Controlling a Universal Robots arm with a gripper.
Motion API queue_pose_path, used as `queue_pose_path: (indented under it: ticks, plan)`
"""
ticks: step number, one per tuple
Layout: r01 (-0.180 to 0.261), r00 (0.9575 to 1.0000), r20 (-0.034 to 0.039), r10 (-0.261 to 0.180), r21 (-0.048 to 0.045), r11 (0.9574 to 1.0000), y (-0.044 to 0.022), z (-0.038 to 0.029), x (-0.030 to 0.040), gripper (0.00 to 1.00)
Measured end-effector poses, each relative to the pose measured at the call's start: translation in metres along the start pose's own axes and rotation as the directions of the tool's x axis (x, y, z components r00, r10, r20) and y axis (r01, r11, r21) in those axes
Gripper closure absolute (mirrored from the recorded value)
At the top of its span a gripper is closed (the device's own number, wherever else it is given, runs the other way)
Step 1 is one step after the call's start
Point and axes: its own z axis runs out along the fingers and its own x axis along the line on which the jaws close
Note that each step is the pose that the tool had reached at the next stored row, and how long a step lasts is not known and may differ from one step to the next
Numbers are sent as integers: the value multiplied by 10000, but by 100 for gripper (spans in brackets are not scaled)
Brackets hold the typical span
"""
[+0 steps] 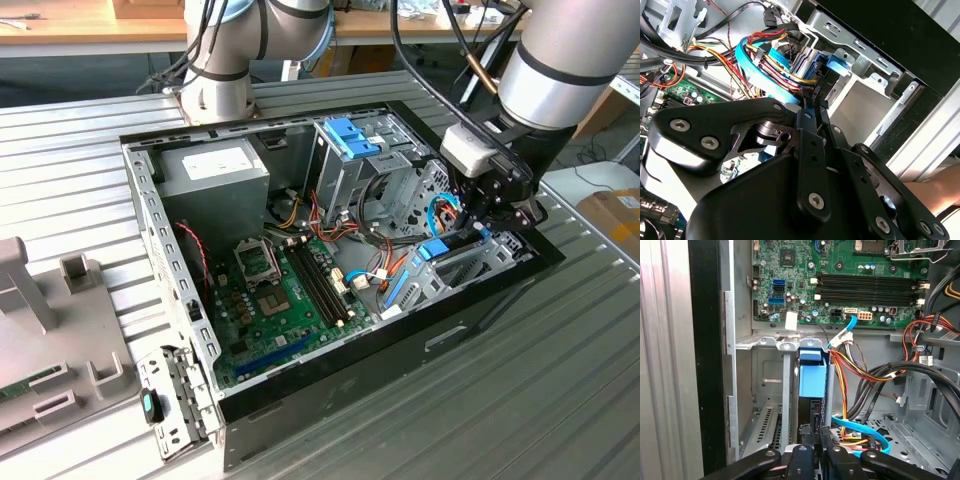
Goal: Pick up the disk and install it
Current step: 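Insert the first disk wire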
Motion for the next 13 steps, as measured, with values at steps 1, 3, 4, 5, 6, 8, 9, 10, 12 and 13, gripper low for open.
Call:
queue_pose_path:
  ticks: [1,3,4,5,6,8,9,10,12,13]
  plan:
    - [-139,9999,-28,139,0,9999,0,-1,0,84]
    - [-251,9997,-47,251,0,9997,0,-1,1,84]
    - [-252,9997,-48,252,0,9997,0,-1,1,84]
    - [-253,9997,-48,253,0,9997,0,-1,-4,84]
    - [-253,9997,-47,253,1,9997,1,-1,-9,84]
    - [-253,9997,-47,253,0,9997,3,14,-10,84]
    - [-252,9997,-49,252,0,9997,4,17,-10,84]
    - [-252,9997,-50,252,0,9997,4,17,-10,84]
    - [-252,9997,-47,252,0,9997,4,19,-10,84]
    - [-253,9997,-47,253,0,9997,4,19,-10,84]
